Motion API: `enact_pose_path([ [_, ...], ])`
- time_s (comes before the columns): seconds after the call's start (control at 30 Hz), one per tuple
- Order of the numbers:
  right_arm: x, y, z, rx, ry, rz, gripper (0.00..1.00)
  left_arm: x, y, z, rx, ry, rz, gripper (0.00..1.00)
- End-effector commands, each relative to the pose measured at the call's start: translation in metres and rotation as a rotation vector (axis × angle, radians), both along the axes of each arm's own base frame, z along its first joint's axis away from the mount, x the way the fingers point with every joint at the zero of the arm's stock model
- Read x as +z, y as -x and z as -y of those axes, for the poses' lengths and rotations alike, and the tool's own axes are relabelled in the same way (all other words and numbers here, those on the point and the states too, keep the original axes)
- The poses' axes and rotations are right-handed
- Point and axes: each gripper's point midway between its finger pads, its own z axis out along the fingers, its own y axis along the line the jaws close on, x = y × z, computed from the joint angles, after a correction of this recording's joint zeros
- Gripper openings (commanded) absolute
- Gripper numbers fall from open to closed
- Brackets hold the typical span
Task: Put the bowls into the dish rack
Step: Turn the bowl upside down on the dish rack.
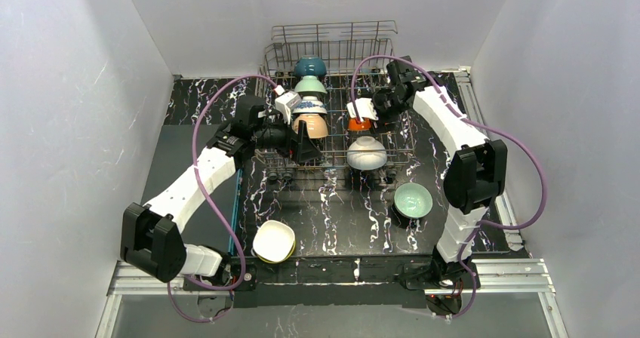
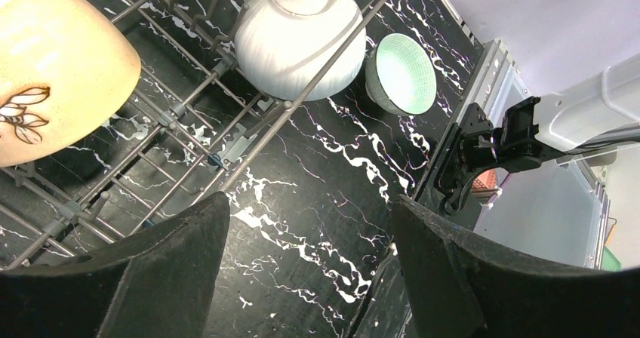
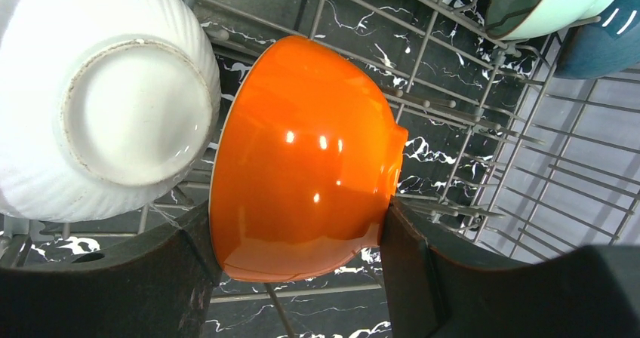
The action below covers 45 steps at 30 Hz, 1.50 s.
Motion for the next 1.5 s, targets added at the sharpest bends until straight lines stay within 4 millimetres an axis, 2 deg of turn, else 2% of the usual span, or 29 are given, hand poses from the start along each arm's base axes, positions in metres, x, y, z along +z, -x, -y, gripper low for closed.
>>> enact_pose_path([
  [0.0,0.014,-0.003,-0.006,0.024,-0.001,0.027,0.01,0.014,0.005,-0.004,0.006,0.023,0.04,0.76],
  [0.33,-0.001,-0.001,-0.014,0.02,0.005,-0.007,0.02,0.011,0.006,-0.005,0.009,0.023,0.031,0.76],
  [0.47,-0.005,-0.001,-0.016,0.015,0.015,-0.007,0.27,0.011,0.007,-0.007,0.015,0.018,0.033,0.76],
  [0.57,-0.005,0.0,-0.015,0.012,0.031,0.004,0.53,0.009,0.007,-0.008,0.022,0.014,0.033,0.76],
  [0.9,0.012,-0.005,-0.013,-0.056,0.053,0.079,0.97,0.009,0.006,-0.009,0.03,0.011,0.039,0.76],
  [1.2,0.042,0.002,-0.014,-0.077,-0.005,0.141,0.99,0.009,0.005,-0.009,0.031,0.004,0.04,0.76],
  [1.4,0.066,0.016,-0.023,-0.067,-0.096,0.124,0.99,0.011,0.005,-0.01,0.028,0.0,0.05,0.76],
  [1.47,0.068,0.019,-0.026,-0.072,-0.121,0.109,0.99,0.011,0.005,-0.009,0.026,-0.002,0.05,0.76],
])
